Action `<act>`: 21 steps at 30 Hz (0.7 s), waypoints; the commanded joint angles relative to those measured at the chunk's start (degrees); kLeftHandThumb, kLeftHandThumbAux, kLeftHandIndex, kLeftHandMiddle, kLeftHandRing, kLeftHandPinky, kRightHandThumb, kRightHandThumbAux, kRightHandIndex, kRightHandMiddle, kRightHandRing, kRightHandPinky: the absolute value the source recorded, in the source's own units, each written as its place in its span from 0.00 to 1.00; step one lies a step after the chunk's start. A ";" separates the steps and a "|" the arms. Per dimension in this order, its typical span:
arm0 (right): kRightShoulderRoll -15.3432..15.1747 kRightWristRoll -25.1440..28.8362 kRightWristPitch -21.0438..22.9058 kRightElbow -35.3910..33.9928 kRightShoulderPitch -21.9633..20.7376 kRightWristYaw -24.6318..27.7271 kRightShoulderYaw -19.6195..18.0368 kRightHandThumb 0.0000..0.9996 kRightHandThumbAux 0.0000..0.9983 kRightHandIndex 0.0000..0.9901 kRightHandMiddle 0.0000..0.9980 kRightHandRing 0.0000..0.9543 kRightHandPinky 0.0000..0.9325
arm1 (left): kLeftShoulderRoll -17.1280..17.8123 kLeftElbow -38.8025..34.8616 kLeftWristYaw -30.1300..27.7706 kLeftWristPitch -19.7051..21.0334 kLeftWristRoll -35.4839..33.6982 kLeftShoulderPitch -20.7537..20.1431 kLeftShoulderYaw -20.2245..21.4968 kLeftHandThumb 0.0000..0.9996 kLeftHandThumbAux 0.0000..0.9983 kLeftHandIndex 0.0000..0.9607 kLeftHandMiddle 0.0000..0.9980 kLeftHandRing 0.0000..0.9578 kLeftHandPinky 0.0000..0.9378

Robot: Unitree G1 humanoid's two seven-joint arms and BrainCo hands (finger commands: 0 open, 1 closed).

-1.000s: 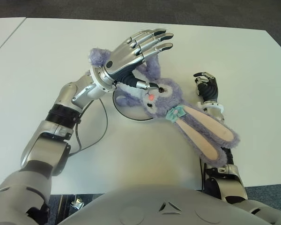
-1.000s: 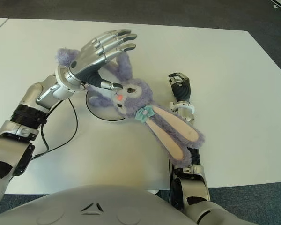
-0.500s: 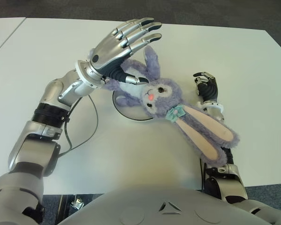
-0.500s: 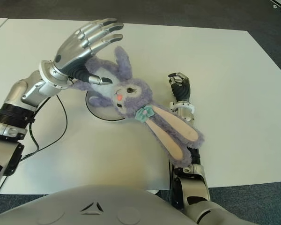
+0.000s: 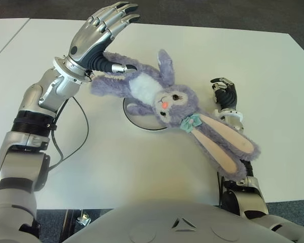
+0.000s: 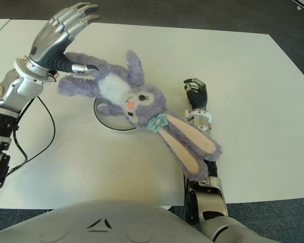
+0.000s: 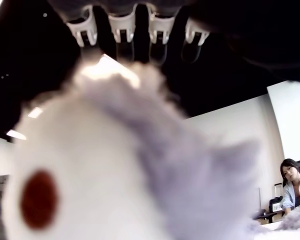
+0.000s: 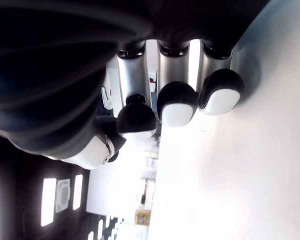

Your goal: Put the doll into the plate.

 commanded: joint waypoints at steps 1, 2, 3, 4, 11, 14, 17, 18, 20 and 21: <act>0.85 0.56 2.46 3.93 2.75 0.92 -0.01 0.72 0.71 0.44 0.89 0.94 0.97 | 1.38 -0.54 -3.15 1.61 -2.19 -0.44 1.16 0.04 0.23 0.00 0.00 0.00 0.00; 0.83 0.56 2.36 4.08 2.68 0.94 -0.01 0.72 0.71 0.44 0.89 0.94 0.97 | 1.61 -0.52 -3.60 1.79 -2.54 -0.65 1.42 0.04 0.24 0.00 0.00 0.00 0.00; 0.81 0.56 2.29 4.20 2.63 0.96 -0.02 0.72 0.71 0.44 0.89 0.95 0.97 | 1.74 -0.54 -3.95 1.91 -2.79 -0.77 1.59 0.03 0.23 0.00 0.00 0.00 0.00; 0.80 0.48 2.27 4.23 2.59 0.89 0.01 0.72 0.71 0.44 0.89 0.95 0.97 | 2.02 -0.49 -4.41 2.00 -3.26 -1.04 1.88 0.03 0.23 0.00 0.00 0.00 0.00; 0.87 -0.19 3.00 3.67 2.52 0.26 0.36 0.72 0.71 0.44 0.89 0.95 0.97 | 4.05 -2.72 -7.94 3.31 -7.96 -0.14 4.79 0.00 0.22 0.00 0.00 0.00 0.00; 0.70 -0.45 3.42 3.69 2.48 0.17 0.45 0.72 0.71 0.44 0.89 0.95 0.97 | 4.62 -3.00 -10.32 5.23 -10.76 0.11 6.31 0.00 0.22 0.00 0.00 0.00 0.00; 0.69 -0.51 3.34 3.87 2.48 0.03 0.40 0.72 0.71 0.44 0.89 0.95 0.97 | 5.96 0.26 -12.70 5.74 -14.79 -0.07 8.21 0.00 0.22 0.00 0.00 0.00 0.00; 0.71 -0.50 3.29 3.91 2.50 0.00 0.37 0.72 0.71 0.44 0.89 0.95 0.97 | 6.18 0.80 -13.11 5.85 -15.95 0.41 8.90 0.00 0.23 0.00 0.00 0.00 0.00; 0.76 -0.37 3.22 3.90 2.51 0.01 0.28 0.72 0.71 0.44 0.89 0.95 0.97 | 6.31 1.45 -12.72 5.43 -17.49 3.14 10.59 0.00 0.23 0.00 0.00 0.00 0.00; 0.78 -0.30 3.19 3.89 2.52 0.07 0.26 0.72 0.71 0.44 0.89 0.94 0.97 | 6.17 3.04 -11.94 4.93 -17.65 4.09 11.13 0.01 0.22 0.00 0.00 0.00 0.00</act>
